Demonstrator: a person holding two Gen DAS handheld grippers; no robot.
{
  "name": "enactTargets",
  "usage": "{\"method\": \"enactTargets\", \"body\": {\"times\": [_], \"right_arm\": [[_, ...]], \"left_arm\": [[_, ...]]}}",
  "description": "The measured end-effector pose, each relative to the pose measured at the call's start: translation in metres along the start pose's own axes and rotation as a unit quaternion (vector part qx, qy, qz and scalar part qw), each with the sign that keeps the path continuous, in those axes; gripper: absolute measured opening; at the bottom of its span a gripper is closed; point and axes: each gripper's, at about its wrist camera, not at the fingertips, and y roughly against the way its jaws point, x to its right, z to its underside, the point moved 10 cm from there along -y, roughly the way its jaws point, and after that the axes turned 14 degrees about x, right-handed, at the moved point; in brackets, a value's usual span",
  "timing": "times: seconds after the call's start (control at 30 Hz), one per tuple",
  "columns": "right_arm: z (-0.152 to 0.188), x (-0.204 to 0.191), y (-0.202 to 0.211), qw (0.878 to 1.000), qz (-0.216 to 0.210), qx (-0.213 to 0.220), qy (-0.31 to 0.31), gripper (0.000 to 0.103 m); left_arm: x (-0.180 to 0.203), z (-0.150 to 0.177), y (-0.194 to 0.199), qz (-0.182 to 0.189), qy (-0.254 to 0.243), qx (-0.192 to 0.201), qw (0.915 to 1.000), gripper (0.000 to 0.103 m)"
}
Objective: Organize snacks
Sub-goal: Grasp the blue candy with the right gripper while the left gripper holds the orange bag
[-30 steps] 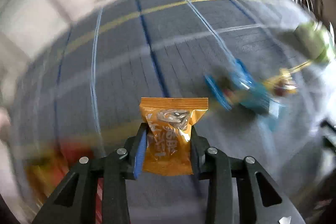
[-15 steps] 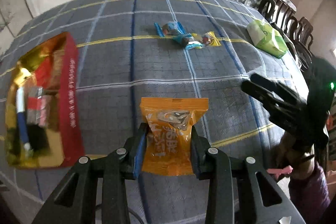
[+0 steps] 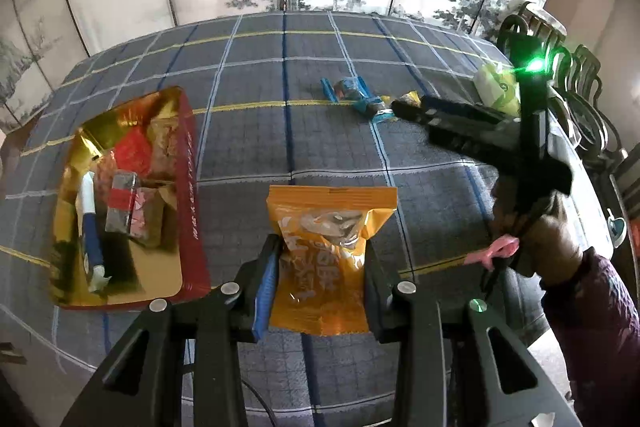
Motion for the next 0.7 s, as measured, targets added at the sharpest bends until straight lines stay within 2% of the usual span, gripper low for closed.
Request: {"method": "enactTargets", "body": {"times": [0.1, 0.17, 0.3, 0.37, 0.43, 0.63, 0.7], "right_arm": [[-0.008, 0.014, 0.007, 1.000, -0.003, 0.012, -0.025, 0.058], [-0.013, 0.034, 0.009, 0.999, 0.011, 0.014, -0.043, 0.058], [-0.018, 0.066, 0.001, 0.997, 0.027, -0.010, -0.075, 0.058], [-0.026, 0.054, 0.003, 0.998, 0.006, 0.002, -0.064, 0.058], [-0.029, 0.031, 0.002, 1.000, -0.009, 0.005, -0.026, 0.058], [-0.012, 0.005, -0.033, 0.999, -0.021, -0.036, -0.002, 0.058], [-0.008, 0.000, -0.040, 0.999, -0.011, -0.043, 0.017, 0.058]], "left_arm": [[-0.002, 0.002, -0.003, 0.003, 0.005, -0.003, 1.0000, 0.034], [-0.002, 0.003, -0.006, 0.006, 0.008, -0.006, 0.9999, 0.034], [-0.001, 0.004, -0.010, 0.010, 0.010, -0.008, 0.9999, 0.034], [-0.001, 0.005, -0.011, 0.008, 0.009, -0.010, 0.9999, 0.034], [0.000, 0.006, -0.013, 0.011, 0.010, -0.014, 0.9998, 0.034], [0.000, 0.006, -0.011, 0.012, 0.006, -0.011, 0.9998, 0.034], [-0.001, 0.006, -0.012, 0.012, 0.009, -0.012, 0.9998, 0.034]]}}
